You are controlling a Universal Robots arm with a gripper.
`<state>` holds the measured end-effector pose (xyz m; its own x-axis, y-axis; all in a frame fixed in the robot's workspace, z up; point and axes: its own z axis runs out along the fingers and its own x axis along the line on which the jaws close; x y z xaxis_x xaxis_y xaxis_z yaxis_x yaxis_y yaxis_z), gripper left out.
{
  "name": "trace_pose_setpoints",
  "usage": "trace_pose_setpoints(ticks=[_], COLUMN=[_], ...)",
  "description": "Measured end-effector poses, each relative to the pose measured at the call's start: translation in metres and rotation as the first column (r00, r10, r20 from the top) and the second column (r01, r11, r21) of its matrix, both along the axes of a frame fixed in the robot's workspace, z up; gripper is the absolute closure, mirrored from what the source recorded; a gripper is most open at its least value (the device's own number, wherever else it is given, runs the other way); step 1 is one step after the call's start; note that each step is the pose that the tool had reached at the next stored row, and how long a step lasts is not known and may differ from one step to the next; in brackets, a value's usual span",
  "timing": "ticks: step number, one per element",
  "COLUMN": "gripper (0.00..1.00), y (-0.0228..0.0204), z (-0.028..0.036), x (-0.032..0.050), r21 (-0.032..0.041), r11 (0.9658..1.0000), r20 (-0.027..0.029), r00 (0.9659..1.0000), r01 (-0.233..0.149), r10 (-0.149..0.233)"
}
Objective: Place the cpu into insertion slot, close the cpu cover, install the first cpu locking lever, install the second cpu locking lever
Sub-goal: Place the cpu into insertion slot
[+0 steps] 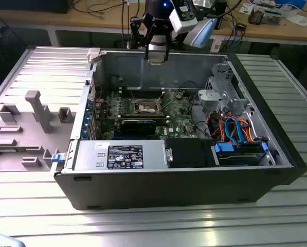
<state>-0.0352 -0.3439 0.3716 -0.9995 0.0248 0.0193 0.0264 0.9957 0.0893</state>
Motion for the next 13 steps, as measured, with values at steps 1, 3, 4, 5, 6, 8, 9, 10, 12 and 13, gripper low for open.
trace_pose_setpoints(ticks=[1,3,4,5,6,8,9,10,12,13], gripper=[0.46,0.46,0.46,0.46,0.46,0.46,0.46,0.46,0.46,0.46], y=[0.0,0.0,0.0,0.0,0.0,-0.0001,-0.0001,-0.0001,-0.0001,-0.0001], z=[0.0,-0.0008,-0.0009,-0.0009,-0.001,-0.0035,-0.005,-0.0051,-0.0057,-0.006], x=[0.0,-0.0003,-0.0003,-0.0003,-0.0004,-0.0005,-0.0005,-0.0005,-0.0006,-0.0008], r21=[0.0,0.0,0.0,0.0,-0.0001,-0.0001,0.0,0.0,-0.0001,-0.0002], r11=[1.0,1.0,1.0,1.0,1.0,1.0,1.0,1.0,1.0,1.0], r20=[0.0,0.0,-0.0001,0.0,-0.0001,0.0,0.0,0.0,0.0,0.0], r00=[1.0,1.0,1.0,1.0,1.0,1.0,1.0,1.0,1.0,1.0], r01=[0.0,0.0,0.0,0.0,0.0,0.0,0.0,0.0,0.0,0.0], r10=[0.0,0.0,0.0,0.0,0.0,0.0,0.0,0.0,0.0,0.0])
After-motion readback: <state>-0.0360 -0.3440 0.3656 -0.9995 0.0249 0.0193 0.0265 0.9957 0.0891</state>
